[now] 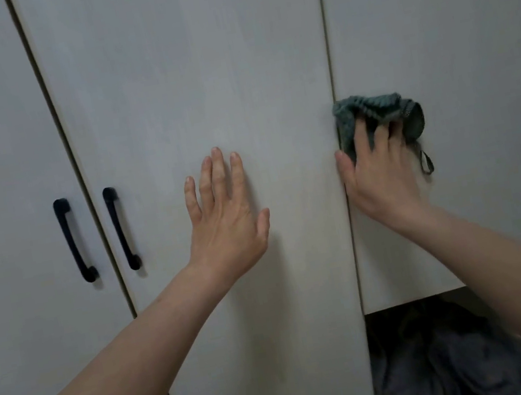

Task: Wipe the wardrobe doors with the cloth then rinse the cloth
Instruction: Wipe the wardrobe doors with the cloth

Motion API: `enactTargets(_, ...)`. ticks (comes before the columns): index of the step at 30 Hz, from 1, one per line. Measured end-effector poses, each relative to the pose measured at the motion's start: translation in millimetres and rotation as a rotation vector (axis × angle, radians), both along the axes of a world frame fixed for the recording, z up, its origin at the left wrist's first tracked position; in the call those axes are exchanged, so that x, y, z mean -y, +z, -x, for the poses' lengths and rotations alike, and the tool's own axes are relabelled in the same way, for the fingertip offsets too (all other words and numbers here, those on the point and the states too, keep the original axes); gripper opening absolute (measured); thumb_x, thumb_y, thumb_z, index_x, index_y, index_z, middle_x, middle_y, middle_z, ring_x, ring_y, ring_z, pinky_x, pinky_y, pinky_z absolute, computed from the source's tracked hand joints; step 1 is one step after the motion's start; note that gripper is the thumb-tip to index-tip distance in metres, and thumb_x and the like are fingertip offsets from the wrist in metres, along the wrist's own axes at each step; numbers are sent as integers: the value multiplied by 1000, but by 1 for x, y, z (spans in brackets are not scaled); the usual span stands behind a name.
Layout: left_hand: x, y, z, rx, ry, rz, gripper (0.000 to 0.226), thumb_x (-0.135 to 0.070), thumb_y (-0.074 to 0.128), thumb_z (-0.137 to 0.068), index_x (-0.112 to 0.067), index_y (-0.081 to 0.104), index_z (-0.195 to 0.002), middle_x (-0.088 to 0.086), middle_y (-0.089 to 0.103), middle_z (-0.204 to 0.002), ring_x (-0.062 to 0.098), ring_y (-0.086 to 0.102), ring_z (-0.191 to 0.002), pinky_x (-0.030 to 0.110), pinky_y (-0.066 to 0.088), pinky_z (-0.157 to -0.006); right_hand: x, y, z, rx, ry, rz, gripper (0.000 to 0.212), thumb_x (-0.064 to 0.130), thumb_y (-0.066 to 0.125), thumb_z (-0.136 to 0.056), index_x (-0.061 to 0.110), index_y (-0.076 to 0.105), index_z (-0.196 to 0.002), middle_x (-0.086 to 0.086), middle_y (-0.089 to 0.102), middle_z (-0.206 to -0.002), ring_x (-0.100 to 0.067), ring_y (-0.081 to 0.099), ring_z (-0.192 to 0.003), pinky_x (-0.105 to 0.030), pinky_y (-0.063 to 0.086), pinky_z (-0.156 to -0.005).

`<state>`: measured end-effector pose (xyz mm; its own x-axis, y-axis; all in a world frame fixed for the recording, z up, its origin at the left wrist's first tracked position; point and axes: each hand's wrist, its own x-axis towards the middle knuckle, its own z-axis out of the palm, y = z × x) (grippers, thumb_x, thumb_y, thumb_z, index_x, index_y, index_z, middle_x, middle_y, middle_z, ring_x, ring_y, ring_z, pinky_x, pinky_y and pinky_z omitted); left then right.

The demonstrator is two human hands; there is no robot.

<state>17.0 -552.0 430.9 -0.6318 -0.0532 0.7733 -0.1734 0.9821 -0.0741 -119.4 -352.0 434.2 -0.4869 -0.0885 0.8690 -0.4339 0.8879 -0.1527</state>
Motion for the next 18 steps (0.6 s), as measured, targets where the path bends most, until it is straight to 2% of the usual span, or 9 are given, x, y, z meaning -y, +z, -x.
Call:
enactTargets(3,-30,2,16,21,-54,12,88,-47,44,-94,-11,-7,-156,14,-16,-162,28,-16,-150,49,-10,-120,-6,-42,2,13,14,-26,64,44,31,-101,3,24,-150,-37,28,-145,-57,27,-132,-59,24,-110)
enactTargets(4,-40,1,21,33,-75,22,88,-47,43,-94,-12,-9,-156,13,-18,-162,28,-17,-149,48,-10,-120,-8,-68,1,65,25,-79,63,45,25,-102,4,25,-150,-36,27,-146,-57,27,-131,-59,21,-110)
enactTargets(7,-63,-2,36,55,-129,60,89,-46,45,-95,-13,-11,-155,11,-19,-162,29,-18,-149,48,-8,-121,-21,-130,-4,312,70,-290,71,45,-10,-100,10,25,-150,-26,19,-153,-52,20,-134,-60,11,-112)
enactTargets(8,-72,-2,42,61,-143,76,91,-46,47,-95,-12,-12,-155,11,-20,-162,29,-19,-149,48,-8,-121,-27,-137,-3,321,81,-304,71,43,-11,-100,9,28,-148,-26,24,-151,-51,24,-131,-61,14,-111)
enactTargets(12,-95,9,60,77,-156,84,99,-44,56,-91,-13,-13,-155,13,-23,-161,30,-21,-148,46,-10,-121,-44,-97,3,187,99,-166,53,36,32,-101,4,40,-142,-33,40,-137,-55,38,-122,-61,33,-104)
enactTargets(15,-104,20,72,58,-147,84,105,-45,62,-86,-13,-11,-155,17,-23,-160,34,-21,-147,48,-10,-120,-66,-29,26,-20,68,-34,50,31,37,-101,6,39,-144,-32,38,-139,-53,34,-128,-57,34,-104)
enactTargets(18,-107,21,82,8,-141,109,108,-50,63,-83,-11,-5,-156,20,-18,-161,37,-19,-148,51,-7,-120,-82,19,42,-118,59,69,46,28,36,-103,12,38,-146,-27,39,-136,-47,35,-129,-52,35,-104)
